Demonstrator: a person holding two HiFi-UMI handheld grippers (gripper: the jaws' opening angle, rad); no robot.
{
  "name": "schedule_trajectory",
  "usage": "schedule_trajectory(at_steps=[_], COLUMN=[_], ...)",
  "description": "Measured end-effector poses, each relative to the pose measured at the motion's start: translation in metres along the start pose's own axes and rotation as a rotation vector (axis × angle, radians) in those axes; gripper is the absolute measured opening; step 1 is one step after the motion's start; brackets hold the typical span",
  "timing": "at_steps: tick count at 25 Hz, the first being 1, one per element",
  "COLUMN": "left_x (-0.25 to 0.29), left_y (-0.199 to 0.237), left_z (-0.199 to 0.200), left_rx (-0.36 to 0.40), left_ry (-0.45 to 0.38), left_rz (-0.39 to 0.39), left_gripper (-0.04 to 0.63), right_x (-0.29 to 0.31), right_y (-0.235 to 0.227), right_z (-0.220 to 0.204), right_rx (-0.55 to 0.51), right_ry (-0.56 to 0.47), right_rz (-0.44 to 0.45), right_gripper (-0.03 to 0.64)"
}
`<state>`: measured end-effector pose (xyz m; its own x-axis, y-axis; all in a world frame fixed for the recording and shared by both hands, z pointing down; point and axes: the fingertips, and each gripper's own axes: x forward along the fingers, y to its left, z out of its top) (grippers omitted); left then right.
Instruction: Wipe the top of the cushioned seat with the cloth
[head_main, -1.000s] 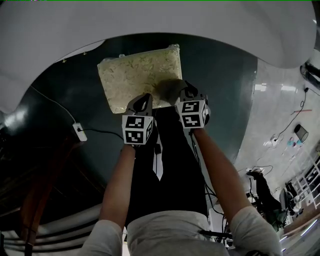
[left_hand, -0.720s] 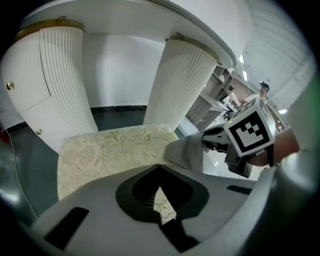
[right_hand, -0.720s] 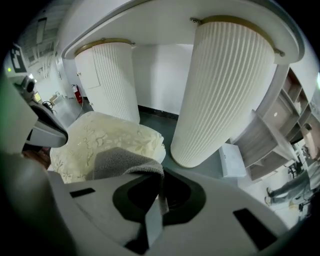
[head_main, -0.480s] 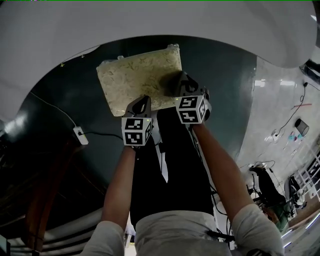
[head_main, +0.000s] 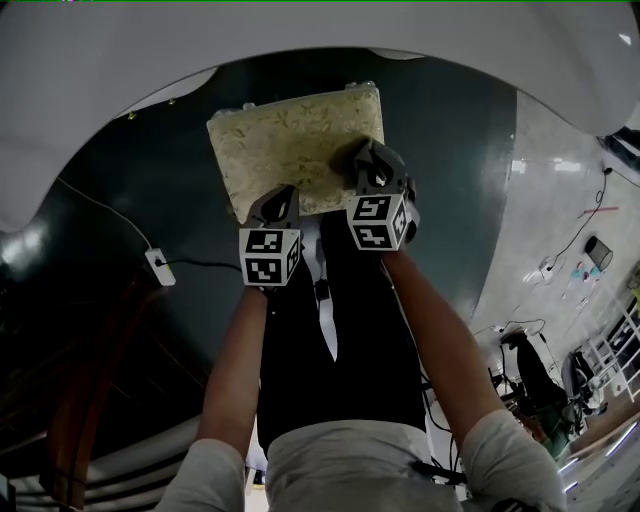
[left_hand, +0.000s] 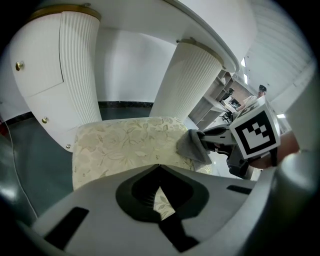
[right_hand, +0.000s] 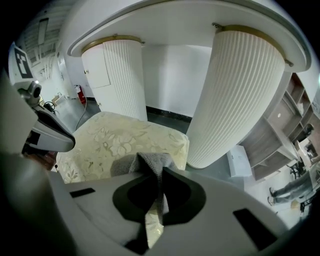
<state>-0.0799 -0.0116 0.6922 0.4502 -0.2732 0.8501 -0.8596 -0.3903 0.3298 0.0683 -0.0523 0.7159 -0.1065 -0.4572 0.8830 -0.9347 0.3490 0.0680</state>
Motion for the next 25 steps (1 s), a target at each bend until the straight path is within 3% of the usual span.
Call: schedule_trajectory(at_steps=[11,17,25], left_x=[-0.034,-0.056,-0.078], left_y=[0.053,0.075,0.106], left_z=[-0.018,-0.022,-0.026], left_rx=[-0.022,-0.094,-0.09], left_ry=[-0.004,-0.029,-0.043], left_rz=[0.014,0.008,0.008], left_gripper=[0.014,0.014,0.014], right_x=[0.008,0.009,0.014], right_y=[0.045,0.08,0.128], right_z=[0.019,0.035,0.055], right_rx=[-0.006,-0.013,-0.044], right_ry=[0.018,0.018,0.01], right_rz=[-0.004,0.011,0.039], right_gripper=[0.014,0.014,0.014])
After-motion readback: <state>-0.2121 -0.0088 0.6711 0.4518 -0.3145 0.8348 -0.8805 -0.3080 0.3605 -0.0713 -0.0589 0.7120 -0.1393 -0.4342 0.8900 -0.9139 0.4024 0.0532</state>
